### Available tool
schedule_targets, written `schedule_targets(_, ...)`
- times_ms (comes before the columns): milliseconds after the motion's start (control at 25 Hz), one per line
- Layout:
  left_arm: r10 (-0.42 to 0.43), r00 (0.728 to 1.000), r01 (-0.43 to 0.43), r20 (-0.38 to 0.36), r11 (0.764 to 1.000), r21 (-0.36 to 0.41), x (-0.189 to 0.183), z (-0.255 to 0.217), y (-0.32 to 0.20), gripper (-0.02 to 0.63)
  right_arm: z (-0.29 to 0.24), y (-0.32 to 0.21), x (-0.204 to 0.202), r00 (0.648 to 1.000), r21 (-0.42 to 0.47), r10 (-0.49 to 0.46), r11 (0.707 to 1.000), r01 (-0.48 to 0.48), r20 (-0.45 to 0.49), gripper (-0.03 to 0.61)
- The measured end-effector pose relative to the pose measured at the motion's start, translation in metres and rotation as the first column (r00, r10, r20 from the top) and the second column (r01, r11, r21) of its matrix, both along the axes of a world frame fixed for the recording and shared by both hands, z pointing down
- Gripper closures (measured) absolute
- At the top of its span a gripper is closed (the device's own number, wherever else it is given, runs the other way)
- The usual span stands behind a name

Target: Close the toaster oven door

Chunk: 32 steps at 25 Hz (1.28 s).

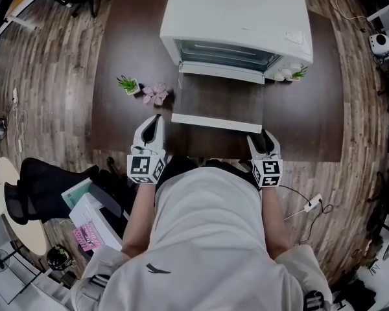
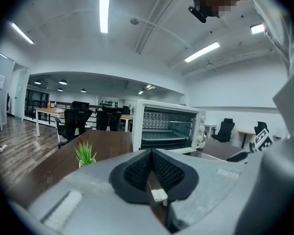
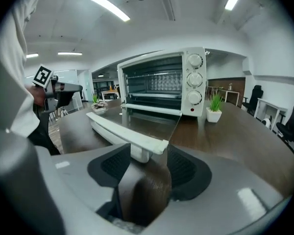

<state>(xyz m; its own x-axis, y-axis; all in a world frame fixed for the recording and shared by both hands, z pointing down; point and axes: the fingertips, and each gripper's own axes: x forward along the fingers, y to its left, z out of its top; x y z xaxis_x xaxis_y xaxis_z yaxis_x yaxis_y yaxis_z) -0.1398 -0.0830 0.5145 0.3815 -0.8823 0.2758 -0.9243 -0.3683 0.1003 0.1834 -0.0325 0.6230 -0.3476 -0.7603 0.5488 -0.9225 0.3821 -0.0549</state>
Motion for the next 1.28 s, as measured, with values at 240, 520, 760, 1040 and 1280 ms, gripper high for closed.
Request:
schedule_targets(240, 0.003, 1.0, -0.003, -0.003, 1.0, -0.001, -0.004, 0.001, -0.003, 0.609, 0.035, 0.0, -0.007, 0.999, -0.124, 0.007, 0.992, -0.013, -0.048, 0.339)
schedule_targets(520, 0.003, 1.0, -0.003, -0.009, 1.0, -0.013, -0.008, 0.005, -0.002, 0.609, 0.035, -0.015, -0.01, 1.0, -0.142, 0.004, 0.99, -0.007, -0.017, 0.352)
schedule_targets(760, 0.01, 1.0, -0.01, -0.012, 1.0, -0.013, -0.005, 0.004, -0.004, 0.609, 0.018, -0.021, -0.005, 0.994, -0.111, 0.067, 0.992, -0.057, 0.083, 0.422)
schedule_targets(1040, 0.017, 1.0, -0.017, -0.012, 1.0, -0.013, -0.004, 0.005, -0.003, 0.609, -0.034, -0.034, -0.004, 0.992, 0.007, 0.059, 0.998, -0.061, 0.11, 0.417)
schedule_targets(1280, 0.007, 1.0, -0.007, -0.011, 1.0, -0.01, -0.01, 0.003, -0.003, 0.609, -0.108, -0.058, -0.005, 0.986, 0.186, 0.069, 0.978, -0.098, 0.154, 0.449)
